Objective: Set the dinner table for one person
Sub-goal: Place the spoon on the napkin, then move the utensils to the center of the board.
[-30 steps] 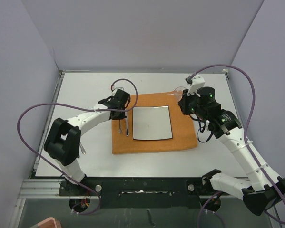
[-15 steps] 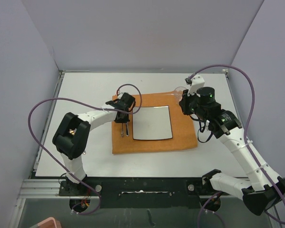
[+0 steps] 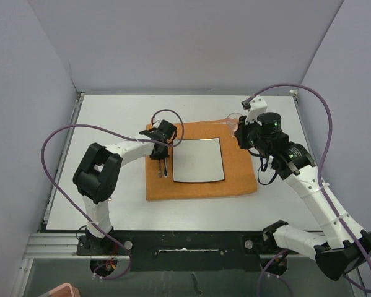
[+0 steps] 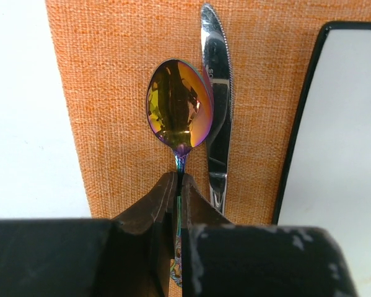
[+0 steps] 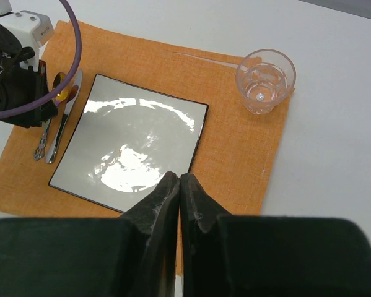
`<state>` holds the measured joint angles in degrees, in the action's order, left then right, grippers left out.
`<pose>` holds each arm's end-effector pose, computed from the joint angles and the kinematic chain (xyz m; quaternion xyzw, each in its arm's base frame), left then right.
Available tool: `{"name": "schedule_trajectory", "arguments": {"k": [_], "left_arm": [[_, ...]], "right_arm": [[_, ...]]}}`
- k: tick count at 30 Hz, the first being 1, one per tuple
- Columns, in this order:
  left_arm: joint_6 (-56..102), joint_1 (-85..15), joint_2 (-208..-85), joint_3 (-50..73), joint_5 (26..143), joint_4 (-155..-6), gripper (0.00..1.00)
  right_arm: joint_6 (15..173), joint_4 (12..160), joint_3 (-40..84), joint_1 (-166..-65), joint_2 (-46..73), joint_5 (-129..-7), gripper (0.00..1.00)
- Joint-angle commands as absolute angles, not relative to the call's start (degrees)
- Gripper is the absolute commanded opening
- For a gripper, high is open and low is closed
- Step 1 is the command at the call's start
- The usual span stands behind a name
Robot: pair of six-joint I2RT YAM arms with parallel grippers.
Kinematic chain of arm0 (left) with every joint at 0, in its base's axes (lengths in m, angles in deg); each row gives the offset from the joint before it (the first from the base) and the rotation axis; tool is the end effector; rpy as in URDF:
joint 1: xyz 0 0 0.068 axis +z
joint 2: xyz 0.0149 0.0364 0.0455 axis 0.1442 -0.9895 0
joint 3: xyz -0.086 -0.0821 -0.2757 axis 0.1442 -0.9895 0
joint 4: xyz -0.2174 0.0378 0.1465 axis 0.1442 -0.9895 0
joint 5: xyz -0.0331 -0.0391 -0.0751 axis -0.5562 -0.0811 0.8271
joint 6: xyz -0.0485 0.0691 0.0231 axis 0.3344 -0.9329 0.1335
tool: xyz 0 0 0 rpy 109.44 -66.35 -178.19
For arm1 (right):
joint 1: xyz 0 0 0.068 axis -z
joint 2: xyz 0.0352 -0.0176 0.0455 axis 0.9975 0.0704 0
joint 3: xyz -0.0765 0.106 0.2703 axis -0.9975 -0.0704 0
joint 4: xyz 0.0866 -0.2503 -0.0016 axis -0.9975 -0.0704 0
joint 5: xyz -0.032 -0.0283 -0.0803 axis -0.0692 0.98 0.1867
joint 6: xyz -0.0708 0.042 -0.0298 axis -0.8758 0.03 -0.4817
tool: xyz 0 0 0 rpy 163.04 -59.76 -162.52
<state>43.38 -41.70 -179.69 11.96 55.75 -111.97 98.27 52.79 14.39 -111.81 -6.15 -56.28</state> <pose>0.3591 -0.2045 0.1577 -0.0292 0.9619 0.0326 0.2698 0.2322 0.1058 0.3888 -0.0914 0.8493 0.1328 0.5027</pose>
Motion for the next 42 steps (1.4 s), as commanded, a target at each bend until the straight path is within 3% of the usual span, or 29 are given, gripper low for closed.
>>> {"name": "schedule_trajectory", "arguments": {"k": [1,8,14,19,24,27,30,32,36,42], "left_arm": [[44.6,-40.8,-180.5,14.2,54.1,-109.1,0.00],[44.3,-40.3,-182.1,16.3,54.2,-110.4,0.00],[44.5,-40.3,-180.7,16.2,53.4,-111.3,0.27],[44.1,-40.2,-176.6,16.3,51.5,-112.7,0.35],[43.2,-39.7,-166.9,17.1,44.0,-117.7,0.39],[41.8,-38.4,-158.1,17.6,38.2,-120.9,0.46],[39.3,-37.2,-148.5,17.6,30.7,-123.7,0.53],[41.7,-35.8,-144.3,17.5,26.9,-129.7,0.54],[54.3,-32.0,-139.1,15.4,26.1,-145.3,0.54],[65.8,-27.3,-133.5,11.0,28.1,-159.1,0.52]], "right_arm": [[97.3,54.3,16.1,-111.3,-6.6,-55.6,0.03],[97.3,54.8,15.7,-111.3,-6.6,-55.6,0.03],[97.5,55.0,15.3,-111.3,-6.3,-56.0,0.03],[97.9,55.0,14.6,-111.3,-6.6,-56.1,0.04],[98.6,55.0,15.0,-111.3,-6.3,-56.3,0.04],[99.9,55.1,14.9,-111.2,-5.6,-57.6,0.06],[101.6,55.9,15.0,-111.3,-4.7,-59.6,0.13],[102.5,56.2,15.6,-111.5,-3.6,-60.7,0.23],[103.6,56.7,17.1,-111.9,-1.7,-62.4,0.31],[103.9,54.8,19.4,-113.2,3.0,-65.5,0.32]]}}
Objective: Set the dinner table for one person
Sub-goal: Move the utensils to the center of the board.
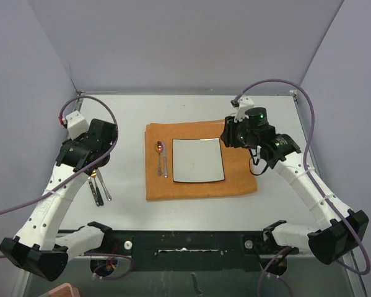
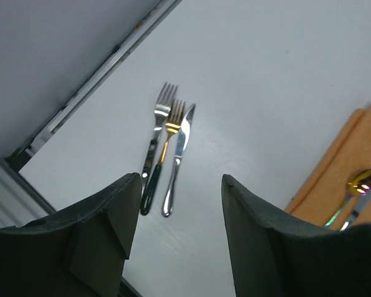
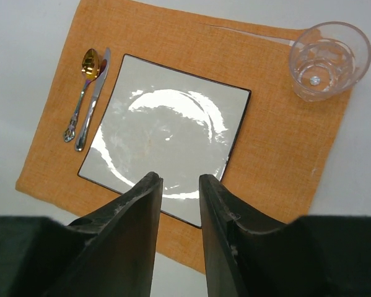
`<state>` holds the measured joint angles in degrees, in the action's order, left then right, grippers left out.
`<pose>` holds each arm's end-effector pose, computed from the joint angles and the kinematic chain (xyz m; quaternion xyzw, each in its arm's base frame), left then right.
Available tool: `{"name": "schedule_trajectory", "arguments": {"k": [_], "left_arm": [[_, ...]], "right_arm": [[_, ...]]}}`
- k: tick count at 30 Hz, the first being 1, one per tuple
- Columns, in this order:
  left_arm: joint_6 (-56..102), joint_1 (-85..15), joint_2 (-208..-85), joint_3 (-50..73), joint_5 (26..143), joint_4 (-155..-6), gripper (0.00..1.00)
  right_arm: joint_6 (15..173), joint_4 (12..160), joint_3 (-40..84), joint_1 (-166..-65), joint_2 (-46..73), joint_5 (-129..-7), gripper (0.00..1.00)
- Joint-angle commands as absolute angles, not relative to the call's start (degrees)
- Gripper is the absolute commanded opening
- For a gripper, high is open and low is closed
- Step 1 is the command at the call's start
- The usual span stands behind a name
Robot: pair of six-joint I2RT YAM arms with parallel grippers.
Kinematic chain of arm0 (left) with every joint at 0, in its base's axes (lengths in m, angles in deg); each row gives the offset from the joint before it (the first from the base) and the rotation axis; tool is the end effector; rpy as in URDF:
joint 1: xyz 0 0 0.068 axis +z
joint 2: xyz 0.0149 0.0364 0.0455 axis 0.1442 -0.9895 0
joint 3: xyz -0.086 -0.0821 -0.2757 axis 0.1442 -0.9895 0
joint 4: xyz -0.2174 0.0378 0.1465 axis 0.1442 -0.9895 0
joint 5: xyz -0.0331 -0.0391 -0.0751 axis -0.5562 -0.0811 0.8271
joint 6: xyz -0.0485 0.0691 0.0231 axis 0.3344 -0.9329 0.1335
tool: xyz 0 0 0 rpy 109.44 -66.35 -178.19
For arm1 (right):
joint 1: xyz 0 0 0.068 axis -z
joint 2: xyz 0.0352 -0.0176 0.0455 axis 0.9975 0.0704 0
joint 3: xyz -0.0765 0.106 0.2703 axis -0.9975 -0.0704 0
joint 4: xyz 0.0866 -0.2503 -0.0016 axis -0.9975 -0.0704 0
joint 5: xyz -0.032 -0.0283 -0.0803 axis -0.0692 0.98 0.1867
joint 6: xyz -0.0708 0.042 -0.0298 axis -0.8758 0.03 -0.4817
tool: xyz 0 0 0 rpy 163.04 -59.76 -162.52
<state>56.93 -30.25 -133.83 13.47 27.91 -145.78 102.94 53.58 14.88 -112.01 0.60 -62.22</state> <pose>0.2053 -0.0204 0.3824 -0.3098 0.8159 0.1550 0.4630 0.2573 0.1280 0.3641 -0.0866 0.8741 0.1812 0.4423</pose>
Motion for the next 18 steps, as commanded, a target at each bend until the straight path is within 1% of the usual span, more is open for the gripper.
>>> {"name": "schedule_trajectory", "arguments": {"k": [1,7,13,18], "left_arm": [[65.9,-26.4,-133.0,10.3,30.6,-159.9,0.52],[72.2,-23.8,-131.0,4.6,38.8,-165.2,0.51],[71.1,-18.8,-132.3,-0.4,48.6,-159.7,0.51],[68.2,-11.1,-137.5,-4.5,57.2,-150.6,0.51]], "right_arm": [[103.9,54.0,20.0,-113.6,3.9,-66.0,0.31],[103.7,53.4,21.0,-117.0,4.5,-65.7,0.31],[103.3,52.2,20.9,-118.0,2.7,-64.3,0.31],[103.1,50.7,21.0,-118.3,1.2,-63.7,0.31]]}}
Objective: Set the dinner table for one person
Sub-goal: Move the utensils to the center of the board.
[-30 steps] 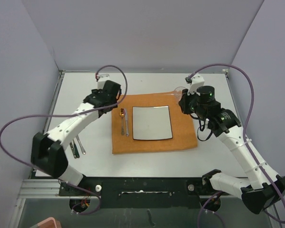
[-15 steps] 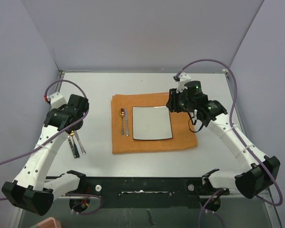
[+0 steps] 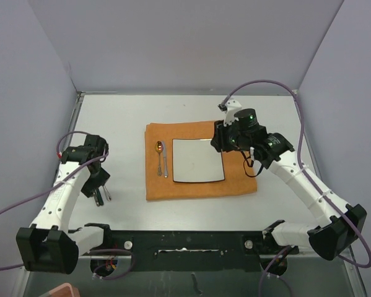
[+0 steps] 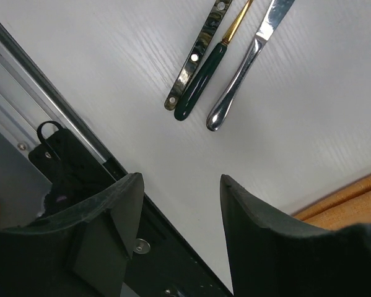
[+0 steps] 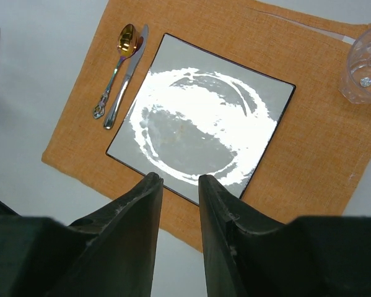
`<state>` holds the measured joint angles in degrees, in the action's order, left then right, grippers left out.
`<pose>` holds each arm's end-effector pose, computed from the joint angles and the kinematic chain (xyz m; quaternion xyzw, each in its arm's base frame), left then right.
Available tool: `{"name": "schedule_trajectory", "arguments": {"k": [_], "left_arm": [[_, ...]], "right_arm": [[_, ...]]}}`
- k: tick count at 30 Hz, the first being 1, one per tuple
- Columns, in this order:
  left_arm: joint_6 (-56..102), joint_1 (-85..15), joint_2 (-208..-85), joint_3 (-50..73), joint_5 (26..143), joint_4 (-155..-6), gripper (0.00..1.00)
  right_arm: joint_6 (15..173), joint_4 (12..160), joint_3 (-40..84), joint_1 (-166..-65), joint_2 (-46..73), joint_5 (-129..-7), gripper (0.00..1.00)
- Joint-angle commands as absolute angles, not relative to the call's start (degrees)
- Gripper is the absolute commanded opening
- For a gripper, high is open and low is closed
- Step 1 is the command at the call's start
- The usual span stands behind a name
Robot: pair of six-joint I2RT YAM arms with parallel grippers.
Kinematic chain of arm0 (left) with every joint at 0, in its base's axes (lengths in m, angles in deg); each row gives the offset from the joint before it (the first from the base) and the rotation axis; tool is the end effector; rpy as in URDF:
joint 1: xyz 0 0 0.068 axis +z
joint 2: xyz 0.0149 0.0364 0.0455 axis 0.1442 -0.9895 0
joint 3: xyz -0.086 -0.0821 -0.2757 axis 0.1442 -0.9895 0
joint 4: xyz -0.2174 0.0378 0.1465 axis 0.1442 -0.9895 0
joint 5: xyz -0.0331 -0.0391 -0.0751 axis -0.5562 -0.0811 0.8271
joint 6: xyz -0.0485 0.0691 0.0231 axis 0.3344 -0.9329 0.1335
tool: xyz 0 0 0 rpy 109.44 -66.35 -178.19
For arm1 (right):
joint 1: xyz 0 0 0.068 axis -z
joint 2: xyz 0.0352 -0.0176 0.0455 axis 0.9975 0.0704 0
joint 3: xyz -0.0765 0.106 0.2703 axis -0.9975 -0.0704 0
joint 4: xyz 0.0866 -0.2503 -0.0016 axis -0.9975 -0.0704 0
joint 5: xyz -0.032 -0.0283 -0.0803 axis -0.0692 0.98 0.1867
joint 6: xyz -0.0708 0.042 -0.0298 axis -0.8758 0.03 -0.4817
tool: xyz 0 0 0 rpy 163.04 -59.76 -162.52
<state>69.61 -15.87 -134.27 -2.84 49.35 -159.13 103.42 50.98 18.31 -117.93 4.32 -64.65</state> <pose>0.1666 0.0131 0.2689 -0.4326 0.8686 0.1576 0.1834 0.2526 0.1639 0.3631 -0.1388 0.8789 0.2138 0.4032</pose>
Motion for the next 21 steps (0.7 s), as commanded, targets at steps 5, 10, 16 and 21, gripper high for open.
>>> {"name": "schedule_trajectory", "arguments": {"k": [5,10,16,21], "left_arm": [[64.8,-3.8,-142.2,-5.6,60.3,-144.5,0.50],[59.9,3.5,-147.1,-5.1,61.7,-138.7,0.49],[59.6,5.5,-153.7,-4.1,61.6,-135.8,0.48],[59.5,5.5,-157.1,-5.1,62.9,-132.9,0.46]], "right_arm": [[102.2,49.2,20.2,-118.5,-0.9,-62.1,0.31],[101.8,48.7,19.0,-118.5,-2.3,-60.7,0.32],[101.3,48.0,19.4,-118.6,-1.8,-59.9,0.32],[101.3,48.2,19.9,-118.5,-1.3,-59.3,0.32]]}}
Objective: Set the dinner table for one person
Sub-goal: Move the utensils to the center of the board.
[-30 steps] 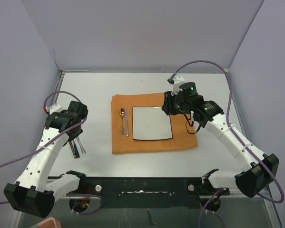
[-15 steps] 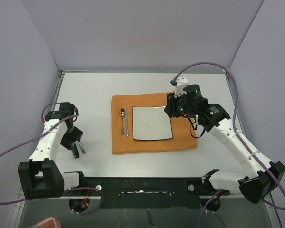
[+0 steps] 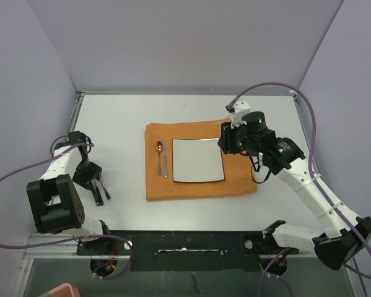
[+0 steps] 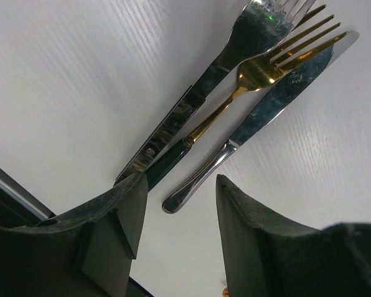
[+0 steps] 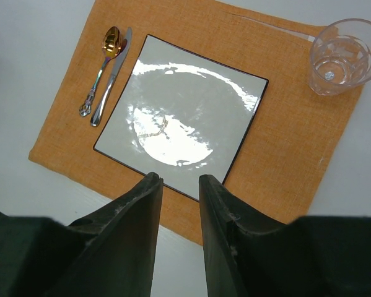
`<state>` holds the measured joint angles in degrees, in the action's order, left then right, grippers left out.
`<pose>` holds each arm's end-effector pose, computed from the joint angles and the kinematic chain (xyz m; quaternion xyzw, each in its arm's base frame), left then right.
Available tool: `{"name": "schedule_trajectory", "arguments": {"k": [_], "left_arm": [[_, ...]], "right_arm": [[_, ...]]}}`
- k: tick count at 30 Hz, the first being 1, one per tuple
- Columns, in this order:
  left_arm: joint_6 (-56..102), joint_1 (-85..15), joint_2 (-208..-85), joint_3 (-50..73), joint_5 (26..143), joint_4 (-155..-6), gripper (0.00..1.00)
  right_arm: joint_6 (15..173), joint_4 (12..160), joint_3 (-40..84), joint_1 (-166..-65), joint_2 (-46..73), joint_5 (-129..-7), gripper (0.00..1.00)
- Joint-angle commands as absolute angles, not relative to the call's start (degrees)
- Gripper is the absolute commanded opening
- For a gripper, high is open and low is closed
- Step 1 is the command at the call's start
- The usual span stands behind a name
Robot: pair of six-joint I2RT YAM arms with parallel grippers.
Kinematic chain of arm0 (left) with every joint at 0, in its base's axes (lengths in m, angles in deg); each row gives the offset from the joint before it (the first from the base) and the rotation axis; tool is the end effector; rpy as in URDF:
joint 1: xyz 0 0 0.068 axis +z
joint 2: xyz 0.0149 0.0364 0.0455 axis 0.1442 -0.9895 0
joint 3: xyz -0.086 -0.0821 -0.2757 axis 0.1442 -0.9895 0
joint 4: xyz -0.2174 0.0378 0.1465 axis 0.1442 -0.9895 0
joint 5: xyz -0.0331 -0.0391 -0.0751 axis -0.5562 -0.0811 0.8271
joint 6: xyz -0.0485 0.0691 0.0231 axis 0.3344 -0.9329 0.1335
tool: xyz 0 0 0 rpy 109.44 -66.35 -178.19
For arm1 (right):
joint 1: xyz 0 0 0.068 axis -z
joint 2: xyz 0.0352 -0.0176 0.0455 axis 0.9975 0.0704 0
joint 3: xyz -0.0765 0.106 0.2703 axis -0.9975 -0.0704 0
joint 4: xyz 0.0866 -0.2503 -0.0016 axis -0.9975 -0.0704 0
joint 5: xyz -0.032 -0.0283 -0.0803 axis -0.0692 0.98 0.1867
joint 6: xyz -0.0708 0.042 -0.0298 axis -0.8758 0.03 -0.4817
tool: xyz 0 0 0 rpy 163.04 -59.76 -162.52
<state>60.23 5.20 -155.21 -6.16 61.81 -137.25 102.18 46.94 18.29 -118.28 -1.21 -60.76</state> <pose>0.2410 0.0776 0.1842 -0.5210 0.8429 0.1047 0.0846 0.2283 0.1444 0.3798 -0.1349 0.8739 0.1876 0.4276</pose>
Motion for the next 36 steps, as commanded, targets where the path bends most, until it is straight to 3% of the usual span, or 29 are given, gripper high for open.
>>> {"name": "schedule_trajectory", "arguments": {"k": [1,23,26,32,36], "left_arm": [[59.4,5.5,-157.8,-5.1,62.9,-132.5,0.46],[60.0,9.6,-164.5,-5.3,65.3,-130.0,0.37],[59.7,9.6,-165.3,-5.8,66.2,-128.5,0.28],[58.8,9.5,-166.7,-6.4,67.9,-126.4,0.00],[57.9,9.0,-167.1,-6.6,69.1,-124.7,0.00]], "right_arm": [[101.2,48.2,20.0,-118.6,-1.2,-59.3,0.32],[100.8,46.9,21.6,-118.3,-2.9,-56.4,0.33],[100.9,47.1,21.7,-118.5,-3.2,-56.3,0.33],[100.6,47.0,22.3,-118.4,-3.6,-55.8,0.32],[100.4,47.0,22.4,-118.4,-4.0,-55.0,0.32]]}}
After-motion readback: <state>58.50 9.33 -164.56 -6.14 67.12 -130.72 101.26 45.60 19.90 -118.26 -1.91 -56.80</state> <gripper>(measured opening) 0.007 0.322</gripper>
